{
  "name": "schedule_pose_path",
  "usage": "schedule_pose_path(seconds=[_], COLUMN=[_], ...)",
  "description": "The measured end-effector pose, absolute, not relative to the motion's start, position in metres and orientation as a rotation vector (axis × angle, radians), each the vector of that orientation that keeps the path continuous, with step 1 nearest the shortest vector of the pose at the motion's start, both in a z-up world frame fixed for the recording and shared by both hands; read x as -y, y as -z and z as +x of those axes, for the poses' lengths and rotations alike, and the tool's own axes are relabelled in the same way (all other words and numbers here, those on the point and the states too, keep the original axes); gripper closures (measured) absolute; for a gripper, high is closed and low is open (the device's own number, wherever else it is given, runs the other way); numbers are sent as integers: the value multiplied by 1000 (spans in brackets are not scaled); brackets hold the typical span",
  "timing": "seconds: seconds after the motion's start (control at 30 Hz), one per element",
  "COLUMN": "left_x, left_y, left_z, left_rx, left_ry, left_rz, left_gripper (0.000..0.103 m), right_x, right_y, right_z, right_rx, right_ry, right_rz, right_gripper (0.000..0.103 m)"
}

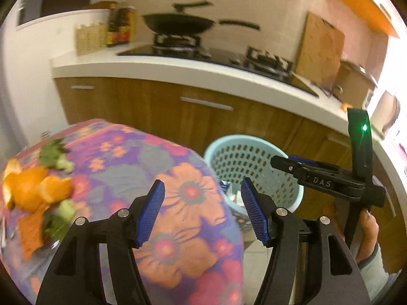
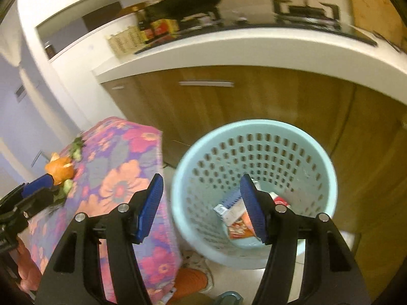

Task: Collect trash
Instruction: 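Move both tools back over the table toward the remaining trash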

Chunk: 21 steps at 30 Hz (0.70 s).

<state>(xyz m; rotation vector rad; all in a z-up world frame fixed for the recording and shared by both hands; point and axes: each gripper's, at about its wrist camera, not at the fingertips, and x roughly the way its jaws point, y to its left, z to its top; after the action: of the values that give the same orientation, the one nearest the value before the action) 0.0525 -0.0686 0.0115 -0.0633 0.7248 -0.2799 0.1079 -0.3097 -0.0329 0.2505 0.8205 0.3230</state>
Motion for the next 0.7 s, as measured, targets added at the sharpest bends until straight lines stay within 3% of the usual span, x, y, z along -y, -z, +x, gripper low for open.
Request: schedule_pose_path(seconds=[0.4, 0.7], left_x=[-101, -230], left_y=[-64, -56], left_z=[-51, -86], left_rx=[-490, -443], left_ry=[-53, -325], left_rz=[-230, -379], left_gripper=[33, 32], right_x=[169, 51], right_y=[6, -10], right_z=[78, 49], right_rx=[-773, -688], right_ry=[-584, -786], right_rz=[70, -101], right_gripper=[44, 44])
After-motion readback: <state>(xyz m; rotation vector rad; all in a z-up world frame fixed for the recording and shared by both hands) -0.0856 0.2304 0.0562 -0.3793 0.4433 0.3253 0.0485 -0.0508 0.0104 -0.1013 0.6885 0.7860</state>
